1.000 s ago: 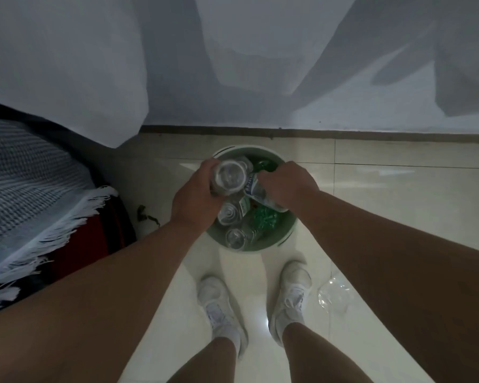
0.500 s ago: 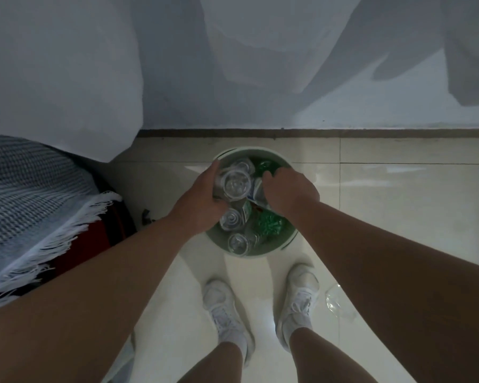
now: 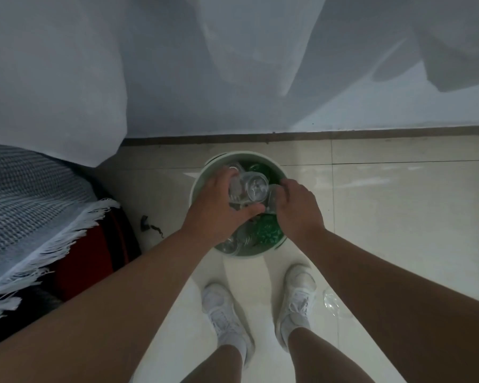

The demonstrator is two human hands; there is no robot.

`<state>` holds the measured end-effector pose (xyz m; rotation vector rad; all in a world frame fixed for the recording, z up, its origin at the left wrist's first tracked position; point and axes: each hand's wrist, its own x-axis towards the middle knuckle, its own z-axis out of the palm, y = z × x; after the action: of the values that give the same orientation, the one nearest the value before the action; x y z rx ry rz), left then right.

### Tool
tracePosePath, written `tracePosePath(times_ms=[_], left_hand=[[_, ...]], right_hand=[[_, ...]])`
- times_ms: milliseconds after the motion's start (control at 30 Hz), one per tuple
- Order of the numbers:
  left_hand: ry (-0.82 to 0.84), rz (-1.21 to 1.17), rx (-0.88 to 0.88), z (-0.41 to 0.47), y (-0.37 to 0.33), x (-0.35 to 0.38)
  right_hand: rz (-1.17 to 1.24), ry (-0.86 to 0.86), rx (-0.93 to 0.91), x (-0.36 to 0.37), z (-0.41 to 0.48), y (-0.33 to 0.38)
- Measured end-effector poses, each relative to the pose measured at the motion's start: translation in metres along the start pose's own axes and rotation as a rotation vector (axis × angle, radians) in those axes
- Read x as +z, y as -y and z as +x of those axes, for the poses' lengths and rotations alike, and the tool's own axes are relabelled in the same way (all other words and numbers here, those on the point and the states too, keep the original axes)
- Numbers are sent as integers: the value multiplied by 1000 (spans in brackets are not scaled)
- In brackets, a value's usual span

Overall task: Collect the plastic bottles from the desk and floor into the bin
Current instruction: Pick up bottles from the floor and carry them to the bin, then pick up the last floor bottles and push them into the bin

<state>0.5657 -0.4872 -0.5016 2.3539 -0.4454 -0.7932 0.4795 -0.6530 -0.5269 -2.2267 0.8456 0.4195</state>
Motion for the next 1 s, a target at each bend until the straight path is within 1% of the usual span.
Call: tracePosePath(times_ms=[100, 200, 267, 333, 433, 567, 633, 700, 833, 933, 1000], left_hand=[[26, 38, 26, 8, -12, 6], [34, 102, 100, 3, -20, 8], [34, 126, 152, -7, -23, 7], [38, 127, 159, -17, -22, 3], [86, 129, 162, -26, -24, -4], [128, 223, 175, -24, -32, -2], [190, 264, 159, -22, -34, 3], [245, 354, 162, -21, -31, 10], [247, 557, 187, -21, -23, 21], [338, 723, 249, -23, -13, 28], [366, 742, 239, -26, -9, 29]], right_hand=[[141, -18, 24, -7, -11, -14], [163, -36, 41, -13, -19, -22], [201, -21, 121, -20, -23, -23], [242, 7, 196, -26, -30, -23], [249, 33, 250, -33, -43, -25], [234, 104, 310, -36, -56, -31], [218, 131, 331, -36, -59, -35], [208, 152, 352, -34, -61, -39], [188, 194, 385, -28, -62, -46], [166, 239, 403, -26, -65, -48], [154, 253, 410, -27, -69, -49]])
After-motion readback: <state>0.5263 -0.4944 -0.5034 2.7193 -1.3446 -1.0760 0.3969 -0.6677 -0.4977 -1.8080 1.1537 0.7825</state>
